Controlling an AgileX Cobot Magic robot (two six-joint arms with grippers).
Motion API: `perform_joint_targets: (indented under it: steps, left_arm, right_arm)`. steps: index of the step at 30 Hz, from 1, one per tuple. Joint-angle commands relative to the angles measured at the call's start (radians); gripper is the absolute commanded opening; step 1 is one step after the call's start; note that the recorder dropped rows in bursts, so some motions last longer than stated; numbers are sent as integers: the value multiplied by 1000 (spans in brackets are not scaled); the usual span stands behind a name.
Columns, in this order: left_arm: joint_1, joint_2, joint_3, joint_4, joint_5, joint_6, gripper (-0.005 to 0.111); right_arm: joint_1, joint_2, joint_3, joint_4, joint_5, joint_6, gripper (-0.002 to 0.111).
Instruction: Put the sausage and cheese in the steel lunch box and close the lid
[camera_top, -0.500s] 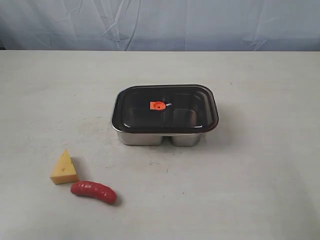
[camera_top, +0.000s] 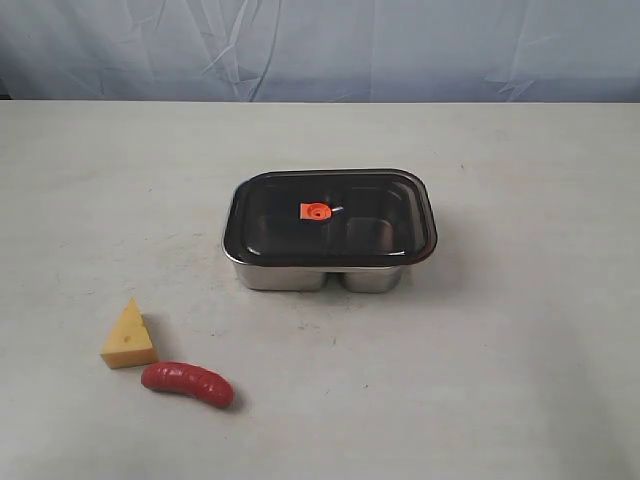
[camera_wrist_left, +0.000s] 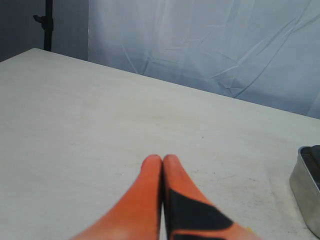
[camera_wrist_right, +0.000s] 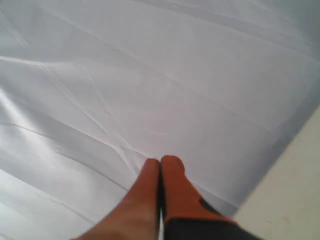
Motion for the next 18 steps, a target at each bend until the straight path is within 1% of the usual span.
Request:
perform_joint_targets:
  steps: [1, 2, 6, 7, 9, 11, 12, 14, 17, 18]
  left_arm:
    - [3, -5, 3, -9, -11, -1, 0]
    - [3, -5, 3, -9, -11, -1, 0]
    - [3, -5, 3, -12, -13, 0, 0]
    - [3, -5, 3, -12, -13, 0, 0]
    - [3, -5, 3, -16, -13, 0, 0]
    - [3, -5, 3, -16, -13, 0, 0]
    - [3, -5, 3, -18, -13, 0, 0]
    - [3, -5, 3, -18, -13, 0, 0]
    - [3, -5, 3, -20, -13, 0, 0]
    - [3, -5, 3, -20, -13, 0, 0]
  right_arm:
    - [56, 312, -249, -352, 100, 32, -1]
    - [75, 417, -314, -403, 93, 32, -1]
    - [121, 699, -447, -456, 72, 29, -1]
    - [134, 768, -470, -463, 47, 29, -1]
    - [156, 959, -518, -465, -57, 39, -1]
    - [158, 1087, -533, -513, -141, 127, 0]
    - [158, 1149, -541, -584, -194, 203, 4]
    - [154, 1262, -560, -746, -320, 347, 14]
    - [154, 1442, -609, -963, -477, 511, 41]
    - [154, 1485, -627, -1009, -514, 541, 48]
